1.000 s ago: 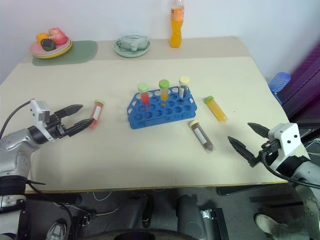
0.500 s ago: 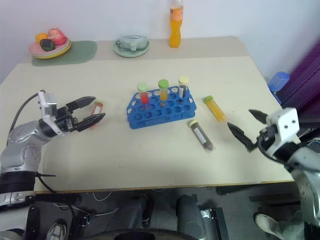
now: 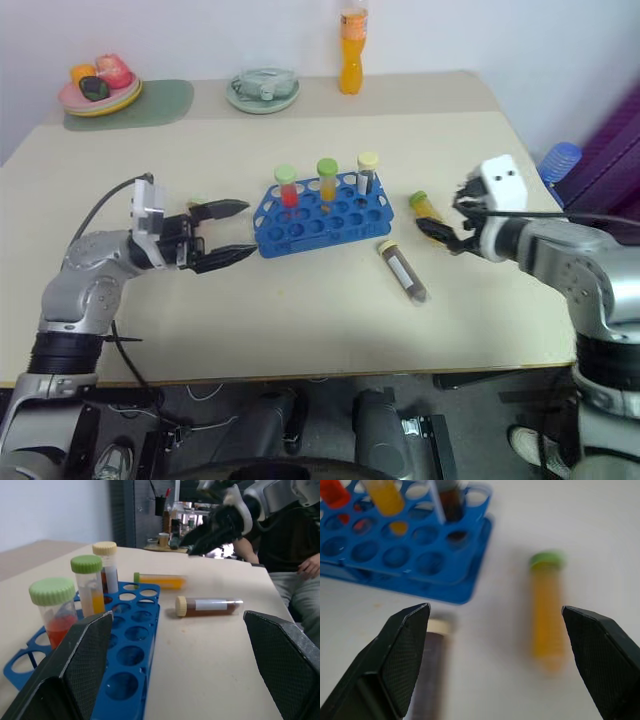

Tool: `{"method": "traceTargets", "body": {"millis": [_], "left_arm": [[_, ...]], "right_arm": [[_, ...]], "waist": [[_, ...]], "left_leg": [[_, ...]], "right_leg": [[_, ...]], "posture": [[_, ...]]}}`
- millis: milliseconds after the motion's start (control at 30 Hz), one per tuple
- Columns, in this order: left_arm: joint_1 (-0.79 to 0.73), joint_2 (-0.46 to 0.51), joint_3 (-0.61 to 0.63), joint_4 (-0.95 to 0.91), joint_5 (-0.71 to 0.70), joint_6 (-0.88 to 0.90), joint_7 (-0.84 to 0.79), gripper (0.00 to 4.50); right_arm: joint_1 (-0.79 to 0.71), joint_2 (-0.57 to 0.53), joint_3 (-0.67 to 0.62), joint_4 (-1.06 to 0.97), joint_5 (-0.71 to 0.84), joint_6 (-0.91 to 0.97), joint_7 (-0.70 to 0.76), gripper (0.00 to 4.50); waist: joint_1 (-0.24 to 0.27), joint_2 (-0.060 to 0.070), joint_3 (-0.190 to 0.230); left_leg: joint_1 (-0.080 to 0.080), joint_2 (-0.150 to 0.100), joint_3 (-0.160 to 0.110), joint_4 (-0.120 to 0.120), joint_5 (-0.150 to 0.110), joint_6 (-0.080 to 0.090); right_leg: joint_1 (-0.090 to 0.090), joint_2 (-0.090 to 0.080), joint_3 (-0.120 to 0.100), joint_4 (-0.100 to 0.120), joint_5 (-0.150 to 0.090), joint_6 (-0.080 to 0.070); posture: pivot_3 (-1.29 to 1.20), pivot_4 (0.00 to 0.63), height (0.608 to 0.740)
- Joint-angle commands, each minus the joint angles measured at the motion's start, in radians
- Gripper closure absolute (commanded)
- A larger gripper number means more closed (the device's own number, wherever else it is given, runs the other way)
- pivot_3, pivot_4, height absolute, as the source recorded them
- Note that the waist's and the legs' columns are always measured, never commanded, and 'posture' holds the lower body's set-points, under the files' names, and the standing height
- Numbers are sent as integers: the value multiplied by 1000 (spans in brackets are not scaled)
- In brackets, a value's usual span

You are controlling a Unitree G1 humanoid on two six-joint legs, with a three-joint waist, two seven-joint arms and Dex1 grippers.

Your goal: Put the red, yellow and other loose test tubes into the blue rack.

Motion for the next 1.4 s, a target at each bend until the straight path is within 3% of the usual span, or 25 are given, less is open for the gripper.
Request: {"method": "traceTargets", "body": {"millis": [33, 200, 400, 700, 800, 967, 1000, 1200, 1400], "left_arm": [[11, 8, -3, -36, -4, 3, -13, 229], [32, 13, 2, -33, -6, 1, -20, 229], [66, 12, 13, -34, -8, -12, -21, 229], [96, 24, 33, -35, -13, -24, -20, 229], [113, 29, 42, -43, -14, -26, -17, 154], [133, 31, 55, -57, -14, -27, -7, 154], [137, 30, 57, -58, -13, -29, -5, 154], [158, 26, 61, -67, -11, -37, 4, 154], [160, 25, 68, -54, -12, -47, 11, 154]], "right_arm": [[-111, 28, 23, 18, 1, 154, -46, 172], [-167, 50, 79, 35, -14, 267, -75, 172], [-123, 83, 135, 21, -4, 268, -99, 172], [-107, 154, 235, 107, -109, 204, -116, 172], [-113, 154, 282, 144, -146, 151, -111, 1001], [-108, 137, 356, 147, -197, 83, -84, 3499], [-103, 121, 384, 139, -214, 58, -74, 3712], [-56, -36, 578, 32, -357, -210, 42, 3719], [23, -12, 370, -149, -175, -418, 285, 3719]], "waist": [[0, 0, 0], [4, 0, 0], [0, 0, 0], [-11, -1, -1], [-26, -2, -1], [-32, -2, -2], [-32, -2, -2], [-25, -3, -2], [-25, -2, -1]], "left_leg": [[-1, 0, 0, 0, 0, 0], [-5, 0, 0, 1, 0, 0], [-10, -1, 0, 1, 1, 0], [-10, 0, 0, 2, 1, -1], [-8, 0, 1, 2, 1, -2], [-2, 1, 1, 1, 1, -2], [-2, 1, 1, 1, 1, -2], [1, 1, 2, 1, 1, -2], [-1, 1, 2, -1, 1, -2]], "right_leg": [[-1, 0, 0, 0, 0, 0], [-5, 0, 0, 1, 0, 0], [-11, 0, 0, 2, 1, 0], [-12, 1, 0, 3, 1, -1], [-10, 1, 0, 3, 2, -2], [-5, 2, 0, 3, 3, -3], [-5, 2, 0, 3, 3, -3], [-5, 1, 0, 1, 3, -3], [-4, 1, 0, 1, 3, -3]], "posture": [[0, 150, 740], [0, 150, 740], [0, 150, 740], [0, 150, 740], [0, 150, 740], [0, 150, 740], [0, 150, 740], [0, 150, 740], [0, 150, 740]]}}
